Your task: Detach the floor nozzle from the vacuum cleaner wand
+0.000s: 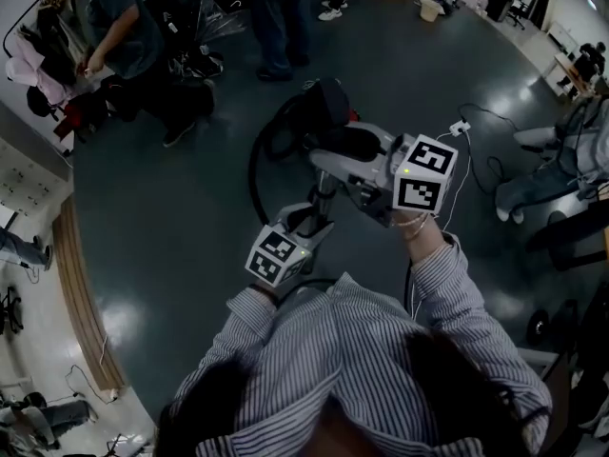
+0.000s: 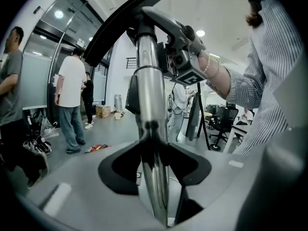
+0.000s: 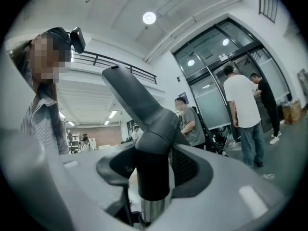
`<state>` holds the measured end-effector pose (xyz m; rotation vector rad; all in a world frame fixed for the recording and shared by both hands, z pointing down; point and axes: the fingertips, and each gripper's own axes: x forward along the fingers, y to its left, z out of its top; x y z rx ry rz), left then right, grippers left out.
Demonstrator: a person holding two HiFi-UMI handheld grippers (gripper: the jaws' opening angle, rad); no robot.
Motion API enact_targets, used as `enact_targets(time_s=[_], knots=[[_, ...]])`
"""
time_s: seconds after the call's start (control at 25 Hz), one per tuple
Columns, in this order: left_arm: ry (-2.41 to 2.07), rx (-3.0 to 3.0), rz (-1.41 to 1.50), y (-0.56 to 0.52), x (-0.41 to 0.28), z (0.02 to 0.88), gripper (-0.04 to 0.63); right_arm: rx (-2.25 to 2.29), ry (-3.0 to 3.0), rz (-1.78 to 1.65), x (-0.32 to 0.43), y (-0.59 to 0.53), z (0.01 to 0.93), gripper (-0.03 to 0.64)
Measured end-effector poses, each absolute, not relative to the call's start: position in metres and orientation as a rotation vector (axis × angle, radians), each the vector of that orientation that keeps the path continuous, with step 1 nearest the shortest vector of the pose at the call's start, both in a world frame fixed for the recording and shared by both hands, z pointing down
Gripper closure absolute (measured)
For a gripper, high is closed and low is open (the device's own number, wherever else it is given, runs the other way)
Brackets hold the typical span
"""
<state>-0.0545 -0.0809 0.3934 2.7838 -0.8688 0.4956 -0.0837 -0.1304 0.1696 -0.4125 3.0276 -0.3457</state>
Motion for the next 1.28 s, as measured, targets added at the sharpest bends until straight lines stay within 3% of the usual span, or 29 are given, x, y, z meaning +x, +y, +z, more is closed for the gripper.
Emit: enact_targets(time_s=[0.32, 1.28], knots=[[-0.871, 2.742, 0.454, -0.084, -0.062, 0.392, 0.408, -0.550, 2.832, -0.408, -0.050, -0.154, 0.153, 0.419], [-0.924, 2.651, 0.495, -0.082, -0.082, 0.396, 0.411, -0.691, 2.558, -1.027, -0.003, -0.131, 0.319, 0.417]])
